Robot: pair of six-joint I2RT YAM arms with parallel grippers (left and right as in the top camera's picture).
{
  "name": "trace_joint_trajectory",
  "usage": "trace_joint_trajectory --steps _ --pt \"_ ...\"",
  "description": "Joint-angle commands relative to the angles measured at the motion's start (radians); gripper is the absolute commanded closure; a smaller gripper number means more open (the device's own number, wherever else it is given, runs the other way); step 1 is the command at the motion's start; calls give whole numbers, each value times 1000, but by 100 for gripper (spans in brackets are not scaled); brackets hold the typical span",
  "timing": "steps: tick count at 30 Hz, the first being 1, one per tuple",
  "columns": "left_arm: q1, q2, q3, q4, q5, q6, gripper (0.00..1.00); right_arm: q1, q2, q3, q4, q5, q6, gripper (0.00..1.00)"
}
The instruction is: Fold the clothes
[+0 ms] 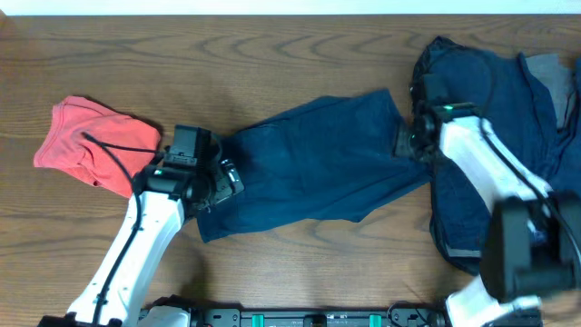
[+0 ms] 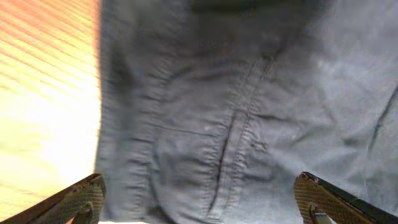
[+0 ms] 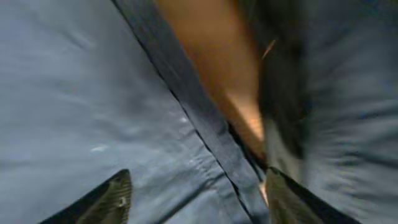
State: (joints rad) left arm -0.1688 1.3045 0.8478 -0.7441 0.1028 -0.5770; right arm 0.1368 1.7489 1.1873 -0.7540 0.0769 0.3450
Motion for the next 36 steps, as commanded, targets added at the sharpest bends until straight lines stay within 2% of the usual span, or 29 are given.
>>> trace_joint_trajectory --steps 1,7,11,20,24,27,28,29,31,35,36 --pt "28 18 7 -7 -110 23 2 -7 -124 8 2 21 -30 31" --pt "114 119 7 10 -105 29 2 -7 -184 8 -42 21 -32 29" --pt "131 219 7 43 -3 114 2 -7 -180 7 -62 21 -32 29" --pt "131 397 7 136 157 191 2 -6 -180 7 -67 21 -32 28" --pt "131 429 7 131 175 204 44 -6 -180 7 -69 21 -32 29" --pt "131 425 7 121 174 226 85 -6 -180 7 -65 20 -37 30" --pt "131 423 7 115 174 230 94 -6 -180 7 -64 18 -49 33" --pt "131 420 8 106 174 229 94 -5 -180 7 -61 6 -69 37" --pt "131 411 19 69 174 229 94 -5 -177 7 -47 -74 -150 54" --pt "131 366 97 -104 174 230 94 1 -161 7 -26 -279 -273 98" --pt "131 352 120 -147 174 230 94 8 -154 7 -24 -317 -290 99"
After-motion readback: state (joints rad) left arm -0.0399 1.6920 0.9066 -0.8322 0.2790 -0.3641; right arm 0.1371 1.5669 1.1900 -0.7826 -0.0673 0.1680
